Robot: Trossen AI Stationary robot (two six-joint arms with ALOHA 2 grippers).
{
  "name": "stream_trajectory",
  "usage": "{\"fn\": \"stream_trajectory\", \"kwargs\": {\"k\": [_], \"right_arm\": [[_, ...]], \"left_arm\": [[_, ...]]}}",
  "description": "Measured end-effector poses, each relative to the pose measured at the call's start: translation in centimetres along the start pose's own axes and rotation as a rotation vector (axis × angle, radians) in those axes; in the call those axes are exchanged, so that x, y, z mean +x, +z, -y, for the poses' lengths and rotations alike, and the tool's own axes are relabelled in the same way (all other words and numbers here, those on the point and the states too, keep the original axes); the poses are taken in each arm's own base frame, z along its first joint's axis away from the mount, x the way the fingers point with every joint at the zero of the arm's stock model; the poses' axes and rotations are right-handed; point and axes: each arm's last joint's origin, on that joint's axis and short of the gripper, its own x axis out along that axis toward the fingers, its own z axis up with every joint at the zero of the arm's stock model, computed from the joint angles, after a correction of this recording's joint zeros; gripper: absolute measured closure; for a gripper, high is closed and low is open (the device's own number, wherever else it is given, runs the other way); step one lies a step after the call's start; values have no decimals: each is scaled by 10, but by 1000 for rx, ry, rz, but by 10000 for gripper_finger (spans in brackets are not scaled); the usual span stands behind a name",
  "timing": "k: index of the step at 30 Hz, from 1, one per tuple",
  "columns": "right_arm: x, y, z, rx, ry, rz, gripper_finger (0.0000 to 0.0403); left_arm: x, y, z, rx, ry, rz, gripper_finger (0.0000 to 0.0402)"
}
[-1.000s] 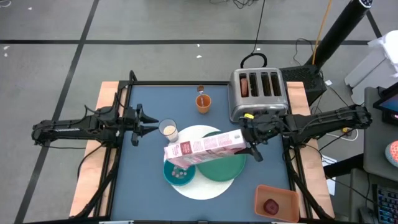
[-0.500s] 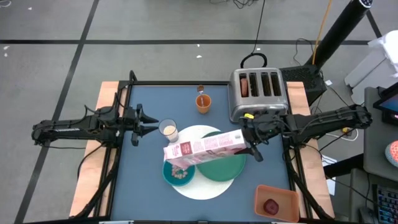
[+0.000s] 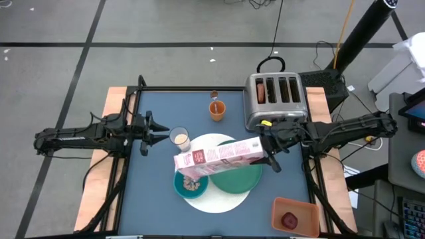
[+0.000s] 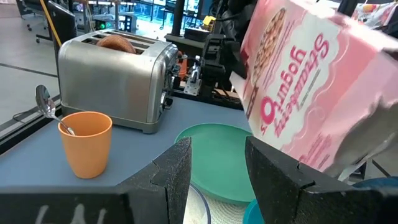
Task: Arrange a breakfast setting
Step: Pour the cereal from the cereal box into the blue bowl
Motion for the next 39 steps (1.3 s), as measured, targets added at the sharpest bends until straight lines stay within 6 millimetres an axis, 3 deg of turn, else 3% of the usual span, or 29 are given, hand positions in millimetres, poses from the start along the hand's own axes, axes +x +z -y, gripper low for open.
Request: {"fn": "stream_trajectory", "kwargs": {"k": [8, 12, 18, 22, 27, 39], "right_arm": [[1, -3, 0, 6, 0, -29, 190], [-1, 4, 0, -20, 0, 38, 190], [0, -5, 0, 7, -3, -44, 190], [-3, 6, -1, -25, 1, 53, 190], [-1, -3, 0, -4, -2, -22, 190], [-5, 3, -1, -34, -1, 34, 190]], "left_arm": [[0, 0, 0, 2, 0, 0, 245], [0, 0, 0, 1, 0, 0, 245], [0, 0, 0, 5, 0, 0, 245], [0, 0, 0, 1, 0, 0, 245], [0, 0, 0, 4, 0, 0, 245], [0, 0, 0, 1, 0, 0, 245]]}}
